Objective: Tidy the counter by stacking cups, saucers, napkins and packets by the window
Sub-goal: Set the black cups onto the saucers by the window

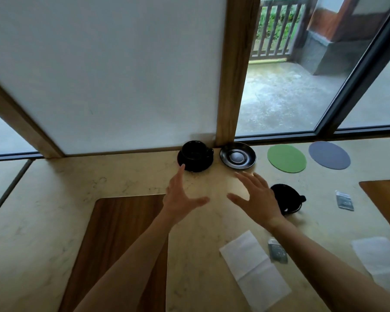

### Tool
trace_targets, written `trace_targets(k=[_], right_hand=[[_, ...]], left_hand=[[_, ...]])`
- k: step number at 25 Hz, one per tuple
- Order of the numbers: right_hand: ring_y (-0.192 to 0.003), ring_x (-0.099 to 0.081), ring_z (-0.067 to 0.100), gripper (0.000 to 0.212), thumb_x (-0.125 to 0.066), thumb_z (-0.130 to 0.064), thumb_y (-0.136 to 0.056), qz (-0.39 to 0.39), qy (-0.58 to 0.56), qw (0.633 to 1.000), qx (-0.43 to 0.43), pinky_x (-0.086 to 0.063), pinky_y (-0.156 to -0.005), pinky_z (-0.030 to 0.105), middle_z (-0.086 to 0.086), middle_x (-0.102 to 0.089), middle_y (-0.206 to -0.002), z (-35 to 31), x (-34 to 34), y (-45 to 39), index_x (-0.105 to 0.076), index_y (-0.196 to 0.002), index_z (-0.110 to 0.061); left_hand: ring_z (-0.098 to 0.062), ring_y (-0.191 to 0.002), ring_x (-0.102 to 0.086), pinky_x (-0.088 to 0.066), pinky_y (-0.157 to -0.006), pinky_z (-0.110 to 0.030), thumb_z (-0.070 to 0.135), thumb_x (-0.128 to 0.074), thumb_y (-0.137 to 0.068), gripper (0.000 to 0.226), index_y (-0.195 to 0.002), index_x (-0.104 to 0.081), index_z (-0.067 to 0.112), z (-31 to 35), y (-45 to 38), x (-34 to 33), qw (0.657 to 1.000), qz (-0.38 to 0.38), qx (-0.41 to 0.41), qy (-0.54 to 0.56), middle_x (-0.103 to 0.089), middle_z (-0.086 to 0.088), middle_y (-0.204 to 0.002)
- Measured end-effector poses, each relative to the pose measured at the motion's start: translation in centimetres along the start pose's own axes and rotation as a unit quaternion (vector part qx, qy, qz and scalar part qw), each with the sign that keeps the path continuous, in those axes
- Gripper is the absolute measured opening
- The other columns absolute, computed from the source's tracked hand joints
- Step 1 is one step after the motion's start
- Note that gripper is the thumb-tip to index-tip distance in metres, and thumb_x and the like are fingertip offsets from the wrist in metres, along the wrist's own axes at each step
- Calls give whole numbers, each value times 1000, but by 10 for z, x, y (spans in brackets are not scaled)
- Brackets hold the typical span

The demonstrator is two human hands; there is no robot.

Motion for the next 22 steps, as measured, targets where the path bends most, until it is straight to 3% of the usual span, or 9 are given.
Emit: trace_targets(k=[6,15,22], right_hand=[[-150,2,23,73,-43,-73,-85,10,58,998,-26,-10,-120,49,-7,-21,-161,13,20,81,-25,-149,-43],[-149,-3,27,70,-48,-67,-87,10,74,996,-53,-16,-118,51,-4,-21,-161,66,48,131,-28,-148,-40],[-150,-3,26,72,-46,-69,-87,-8,67,997,-31,-13,-118,50,-4,-20,-161,143,74,131,-24,-149,-41]], left_hand=[[-22,-146,-15,-24,-114,-59,83,-70,-48,123,-148,-8,45,3,70,-16,999,-2,-32,-14,-15,6,-159],[-20,-146,-15,-13,-118,-51,80,-63,-62,111,-149,-8,39,21,121,-60,985,32,-99,-141,-17,3,-159],[-20,-149,-3,-3,-119,-55,82,-59,-62,111,-150,-5,41,49,125,-133,975,40,-59,-211,-9,6,-161]])
Point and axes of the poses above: each hand's wrist, its own y-axis away from the middle knuckle, its own x-axis out of the back of the hand, z = x × y, the point moved 4 cm from there along -y, towards the middle knuckle
